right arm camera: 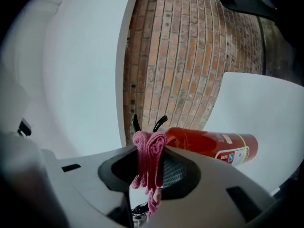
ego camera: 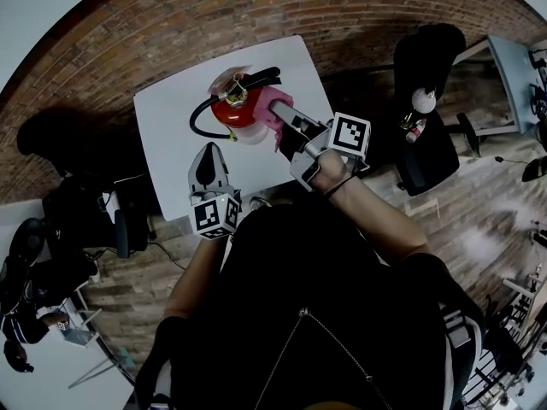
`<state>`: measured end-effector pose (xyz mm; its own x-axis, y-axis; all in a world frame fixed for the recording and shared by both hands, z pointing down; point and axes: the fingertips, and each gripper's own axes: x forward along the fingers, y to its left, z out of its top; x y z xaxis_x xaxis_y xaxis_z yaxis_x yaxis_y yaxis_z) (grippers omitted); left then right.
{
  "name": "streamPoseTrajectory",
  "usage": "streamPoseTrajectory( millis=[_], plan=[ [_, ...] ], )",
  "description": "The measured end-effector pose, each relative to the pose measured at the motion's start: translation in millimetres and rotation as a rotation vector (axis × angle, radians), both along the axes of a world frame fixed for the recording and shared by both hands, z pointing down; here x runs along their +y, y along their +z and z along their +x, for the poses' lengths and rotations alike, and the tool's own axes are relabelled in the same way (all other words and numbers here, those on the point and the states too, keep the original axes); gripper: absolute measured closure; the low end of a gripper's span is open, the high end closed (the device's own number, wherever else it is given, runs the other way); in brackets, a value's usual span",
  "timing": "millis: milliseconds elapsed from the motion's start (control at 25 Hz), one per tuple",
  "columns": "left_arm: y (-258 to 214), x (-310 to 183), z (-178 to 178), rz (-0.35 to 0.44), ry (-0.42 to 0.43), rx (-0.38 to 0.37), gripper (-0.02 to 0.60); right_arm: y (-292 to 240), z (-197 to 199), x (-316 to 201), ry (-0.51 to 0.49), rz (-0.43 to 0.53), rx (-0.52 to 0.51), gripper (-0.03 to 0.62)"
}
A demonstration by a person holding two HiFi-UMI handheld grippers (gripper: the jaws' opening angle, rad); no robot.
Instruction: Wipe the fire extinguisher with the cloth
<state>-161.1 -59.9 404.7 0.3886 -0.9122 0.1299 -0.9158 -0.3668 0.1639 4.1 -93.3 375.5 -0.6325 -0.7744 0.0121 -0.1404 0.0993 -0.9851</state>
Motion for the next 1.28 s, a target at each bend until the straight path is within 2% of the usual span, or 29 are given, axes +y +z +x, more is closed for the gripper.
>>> streamPoseTrajectory(
  millis=[160,320,440,640,800,960,1280],
  plan=[
    [2,1,-1,-0.009,0.018,-0.004,0.574,4,1,8,0.029,-0.006,-0.019,0.474],
    [3,-1,-5,-0.03,0.029,-0.011,0.574,32,17,14,0.101,-0.034,-0.013,0.474],
    [3,-1,-8,-0.034,0.039,-0.018,0.574,74,32,18,0.156,-0.087,0.039,0.474],
    [6,0,-11,-0.018,0.068,-0.035,0.574,180,45,25,0.215,-0.23,0.117,0.474],
    [9,2,-14,-0.026,0.082,-0.055,0.574,259,40,31,0.215,-0.324,0.18,0.474],
    [15,5,-17,-0.034,0.088,-0.07,0.574,316,27,35,0.195,-0.386,0.231,0.474],
    [26,13,-29,-0.052,0.075,-0.092,0.574,373,5,29,0.177,-0.425,0.281,0.474]
  ],
)
